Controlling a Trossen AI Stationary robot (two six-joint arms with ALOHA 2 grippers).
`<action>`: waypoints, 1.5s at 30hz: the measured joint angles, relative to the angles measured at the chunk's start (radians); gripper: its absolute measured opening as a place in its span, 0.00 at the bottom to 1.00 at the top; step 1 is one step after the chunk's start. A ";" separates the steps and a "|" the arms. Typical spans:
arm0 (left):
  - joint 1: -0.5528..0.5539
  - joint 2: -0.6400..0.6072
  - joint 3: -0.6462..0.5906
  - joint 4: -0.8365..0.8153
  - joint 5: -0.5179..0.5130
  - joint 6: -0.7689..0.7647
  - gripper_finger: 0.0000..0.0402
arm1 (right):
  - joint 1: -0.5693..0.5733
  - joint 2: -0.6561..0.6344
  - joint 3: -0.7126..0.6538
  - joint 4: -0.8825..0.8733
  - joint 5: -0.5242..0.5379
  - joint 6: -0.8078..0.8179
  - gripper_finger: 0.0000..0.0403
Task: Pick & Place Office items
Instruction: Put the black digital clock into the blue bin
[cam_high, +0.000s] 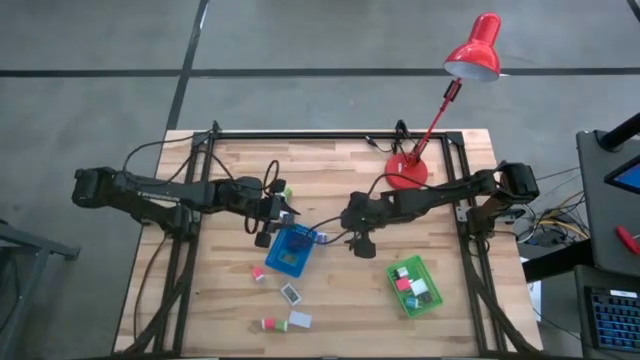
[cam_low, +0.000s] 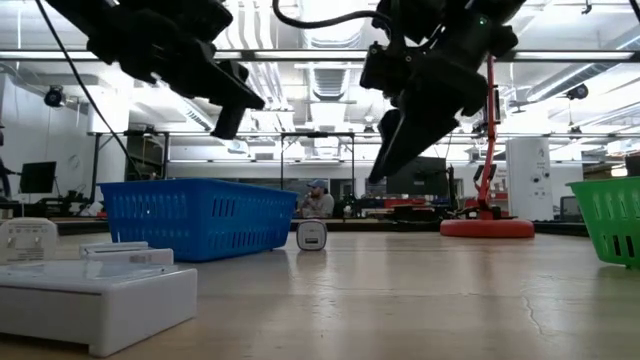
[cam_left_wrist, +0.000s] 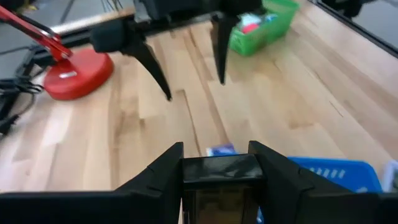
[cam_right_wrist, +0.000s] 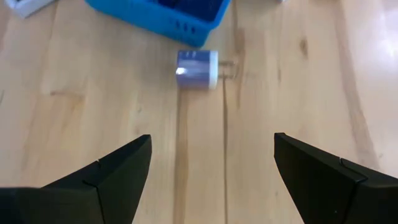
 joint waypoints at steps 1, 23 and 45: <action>-0.005 0.000 0.000 -0.013 0.000 -0.003 0.38 | 0.000 0.000 0.004 -0.015 -0.001 0.003 0.81; -0.092 0.150 -0.002 -0.053 0.002 -0.090 0.38 | 0.000 0.000 0.048 -0.170 -0.001 0.022 0.81; -0.114 0.261 -0.002 -0.036 0.099 -0.117 0.38 | 0.000 0.000 0.044 -0.184 -0.002 0.022 0.81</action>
